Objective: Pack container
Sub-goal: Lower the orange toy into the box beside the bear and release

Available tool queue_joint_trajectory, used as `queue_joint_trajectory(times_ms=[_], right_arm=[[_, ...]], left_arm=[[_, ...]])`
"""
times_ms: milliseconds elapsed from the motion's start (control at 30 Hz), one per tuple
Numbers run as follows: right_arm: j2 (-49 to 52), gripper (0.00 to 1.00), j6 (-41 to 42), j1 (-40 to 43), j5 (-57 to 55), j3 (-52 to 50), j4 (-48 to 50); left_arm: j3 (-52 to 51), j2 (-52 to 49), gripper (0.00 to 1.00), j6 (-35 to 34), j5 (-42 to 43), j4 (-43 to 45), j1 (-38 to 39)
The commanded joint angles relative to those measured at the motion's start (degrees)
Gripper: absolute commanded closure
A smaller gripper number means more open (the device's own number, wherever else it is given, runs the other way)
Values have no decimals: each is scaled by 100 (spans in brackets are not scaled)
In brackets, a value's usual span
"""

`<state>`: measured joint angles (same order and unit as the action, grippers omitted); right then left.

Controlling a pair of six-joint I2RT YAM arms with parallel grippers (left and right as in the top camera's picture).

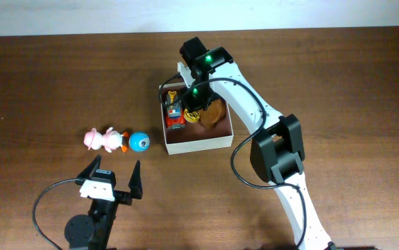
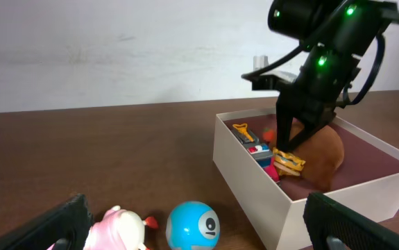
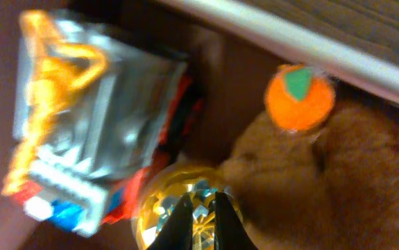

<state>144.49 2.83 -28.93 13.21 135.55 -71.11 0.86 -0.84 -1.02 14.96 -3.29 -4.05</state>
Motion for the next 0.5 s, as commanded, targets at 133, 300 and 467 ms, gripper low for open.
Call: queue_joint_trajectory(times_ms=[133, 300, 467], right_arm=[[254, 95, 24, 103, -140, 72, 4], [142, 96, 20, 146, -83, 483, -175], [125, 96, -4, 164, -98, 1384, -525]], left_arm=[[-33, 50, 0, 66, -22, -20, 26], [-33, 50, 0, 66, -22, -20, 26], [-33, 50, 0, 66, -22, -20, 26]])
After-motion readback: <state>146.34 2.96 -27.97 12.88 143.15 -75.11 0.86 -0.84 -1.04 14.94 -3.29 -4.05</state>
